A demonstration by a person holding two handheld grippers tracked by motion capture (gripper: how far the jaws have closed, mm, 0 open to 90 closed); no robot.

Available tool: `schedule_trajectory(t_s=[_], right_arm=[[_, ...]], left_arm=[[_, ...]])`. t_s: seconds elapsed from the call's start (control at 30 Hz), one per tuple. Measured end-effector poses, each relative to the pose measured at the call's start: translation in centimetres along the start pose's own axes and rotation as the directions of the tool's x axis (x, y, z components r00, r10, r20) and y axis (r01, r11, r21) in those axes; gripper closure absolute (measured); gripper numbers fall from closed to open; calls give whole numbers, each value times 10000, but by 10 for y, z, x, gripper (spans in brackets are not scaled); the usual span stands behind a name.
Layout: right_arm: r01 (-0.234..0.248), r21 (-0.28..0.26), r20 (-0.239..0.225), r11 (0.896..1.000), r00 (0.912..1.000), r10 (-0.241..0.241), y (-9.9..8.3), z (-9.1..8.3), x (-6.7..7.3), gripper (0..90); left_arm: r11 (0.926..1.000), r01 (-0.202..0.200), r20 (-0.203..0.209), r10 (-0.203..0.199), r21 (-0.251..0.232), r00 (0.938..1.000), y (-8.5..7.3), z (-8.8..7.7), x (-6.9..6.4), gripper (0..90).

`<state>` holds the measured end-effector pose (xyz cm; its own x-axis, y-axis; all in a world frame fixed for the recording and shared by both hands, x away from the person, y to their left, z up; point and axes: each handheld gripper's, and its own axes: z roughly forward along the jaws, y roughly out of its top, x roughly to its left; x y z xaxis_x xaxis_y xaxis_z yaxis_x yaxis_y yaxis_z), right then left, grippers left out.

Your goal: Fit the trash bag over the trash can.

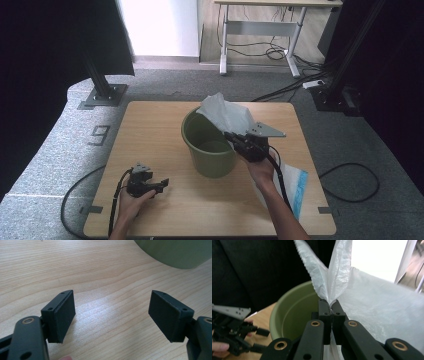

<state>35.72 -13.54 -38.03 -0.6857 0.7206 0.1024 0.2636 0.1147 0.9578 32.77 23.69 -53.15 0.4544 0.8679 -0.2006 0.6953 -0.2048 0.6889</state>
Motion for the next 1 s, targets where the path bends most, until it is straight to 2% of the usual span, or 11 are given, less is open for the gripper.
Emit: schedule_trajectory(t_s=[0.13,0.37,0.53,0.67,0.83,0.9,1.0], right_arm=[[-154,255,-241,9996,9996,160,-8,3,-1,750],[-287,-68,106,9996,9995,288,-10,-11,-1,488],[-104,114,394,9999,9992,99,-12,-21,2,354],[6,50,587,10000,9983,-9,-14,-31,6,310],[426,-125,1014,9990,9940,-412,-20,-52,9,292],[503,-116,1176,9987,9919,-485,-27,-61,7,283],[335,-110,1380,9994,9899,-317,-41,-72,2,278]], left_arm=[[10000,-30,14,30,35,10000,0,0,0,212],[10000,-68,27,68,64,10000,1,1,-1,216],[9999,-72,4,72,71,10000,1,1,0,216],[10000,-39,-7,39,-2,10000,1,-1,0,216],[10000,-19,-23,19,22,10000,1,-1,2,218],[10000,-17,-20,17,18,10000,1,0,1,218],[10000,-17,-28,18,12,10000,1,0,1,218]])
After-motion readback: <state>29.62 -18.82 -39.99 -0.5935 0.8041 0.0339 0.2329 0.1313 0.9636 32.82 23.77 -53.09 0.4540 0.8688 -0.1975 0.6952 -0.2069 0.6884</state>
